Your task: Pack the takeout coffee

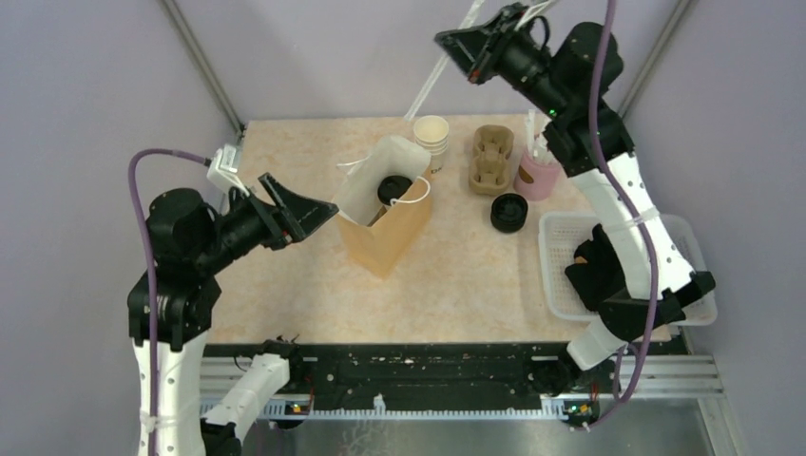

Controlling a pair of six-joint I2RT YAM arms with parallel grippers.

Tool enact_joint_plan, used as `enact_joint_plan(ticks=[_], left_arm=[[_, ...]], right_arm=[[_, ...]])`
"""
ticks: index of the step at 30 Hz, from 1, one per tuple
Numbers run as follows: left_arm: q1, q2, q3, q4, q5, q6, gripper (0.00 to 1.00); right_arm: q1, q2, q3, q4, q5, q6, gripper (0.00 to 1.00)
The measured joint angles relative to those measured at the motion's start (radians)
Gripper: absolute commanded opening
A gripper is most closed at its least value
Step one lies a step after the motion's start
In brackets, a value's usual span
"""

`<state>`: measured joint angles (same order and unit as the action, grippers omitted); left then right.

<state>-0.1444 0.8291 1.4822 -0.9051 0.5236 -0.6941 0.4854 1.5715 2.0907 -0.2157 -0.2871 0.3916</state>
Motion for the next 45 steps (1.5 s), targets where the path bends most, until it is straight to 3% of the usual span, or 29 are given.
enact_joint_plan(ticks=[5, 12, 16, 19, 23, 26, 29, 32, 39, 45], left_arm=[[0.0, -0.07, -0.015, 0.0, 0.008, -0.045, 0.85], [0.0, -0.099, -0.014, -0.011, 0.006, -0.069, 0.85], [0.0, -0.111, -0.014, -0.013, 0.003, -0.086, 0.85], [0.0, -0.116, -0.014, -0.014, 0.002, -0.093, 0.85], [0.0, -0.115, -0.011, -0.018, -0.009, -0.089, 0.87], [0.0, -0.094, 0.037, -0.052, -0.025, -0.069, 0.89], [0.0, -0.051, 0.129, -0.065, -0.045, -0.029, 0.92], [0.0, -0.006, 0.218, -0.064, -0.067, 0.019, 0.96], [0.0, 0.015, 0.268, 0.03, -0.119, 0.074, 0.98], [0.0, 0.015, 0.268, 0.126, -0.155, 0.097, 0.98]], right_arm=[[0.11, 0.055, -0.019, 0.023, -0.014, 0.005, 0.0], [0.171, 0.104, -0.196, 0.043, -0.01, 0.005, 0.0], [0.259, 0.137, -0.279, 0.032, -0.006, 0.009, 0.46], [0.313, 0.154, -0.275, -0.034, 0.035, 0.001, 0.69], [0.339, 0.154, -0.176, -0.256, 0.141, -0.013, 0.84], [0.302, 0.148, 0.019, -0.461, 0.245, -0.042, 0.97], [0.254, 0.085, 0.154, -0.601, 0.315, -0.072, 0.99], [0.228, -0.072, 0.19, -0.719, 0.372, -0.09, 0.99], [0.235, -0.534, 0.05, -0.829, 0.402, -0.05, 0.99], [0.235, -0.687, -0.03, -0.883, 0.455, 0.009, 0.99]])
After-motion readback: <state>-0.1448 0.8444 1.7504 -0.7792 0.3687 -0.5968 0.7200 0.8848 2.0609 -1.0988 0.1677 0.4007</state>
